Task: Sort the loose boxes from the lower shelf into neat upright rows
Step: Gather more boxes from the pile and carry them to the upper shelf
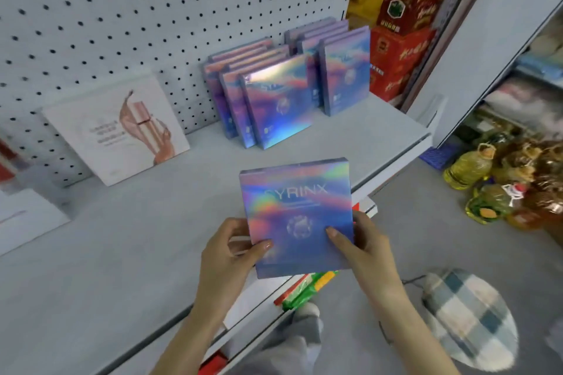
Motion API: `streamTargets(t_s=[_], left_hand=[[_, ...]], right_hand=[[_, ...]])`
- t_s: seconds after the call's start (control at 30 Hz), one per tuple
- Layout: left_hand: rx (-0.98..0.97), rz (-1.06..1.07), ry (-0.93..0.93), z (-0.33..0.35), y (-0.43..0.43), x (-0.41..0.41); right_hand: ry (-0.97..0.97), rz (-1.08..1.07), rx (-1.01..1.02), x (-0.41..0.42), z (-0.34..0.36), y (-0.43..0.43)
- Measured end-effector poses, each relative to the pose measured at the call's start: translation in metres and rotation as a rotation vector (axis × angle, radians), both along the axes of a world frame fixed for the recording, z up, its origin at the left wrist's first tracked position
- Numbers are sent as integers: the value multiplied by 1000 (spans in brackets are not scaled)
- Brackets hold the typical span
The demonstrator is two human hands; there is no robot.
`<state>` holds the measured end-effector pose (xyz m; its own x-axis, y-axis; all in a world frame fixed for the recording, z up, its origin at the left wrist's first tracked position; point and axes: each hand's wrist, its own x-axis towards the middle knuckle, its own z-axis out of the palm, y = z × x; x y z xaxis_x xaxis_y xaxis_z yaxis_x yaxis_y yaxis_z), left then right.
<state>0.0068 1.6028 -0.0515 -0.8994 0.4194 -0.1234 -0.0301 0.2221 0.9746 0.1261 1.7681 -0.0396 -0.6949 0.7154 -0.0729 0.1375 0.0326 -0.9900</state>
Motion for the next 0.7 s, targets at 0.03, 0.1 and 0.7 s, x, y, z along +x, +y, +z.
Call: streamTargets(t_s=[0.03, 0.1, 0.7], left_hand=[[6, 10, -3, -3, 16, -5], [8, 19, 9, -5, 49, -17], [11, 384, 87, 4, 302, -85]], right_hand=[[-11, 12, 25, -6, 1, 17], [-28, 30, 50, -17, 3, 50], [-23, 202, 36, -147, -17, 321]])
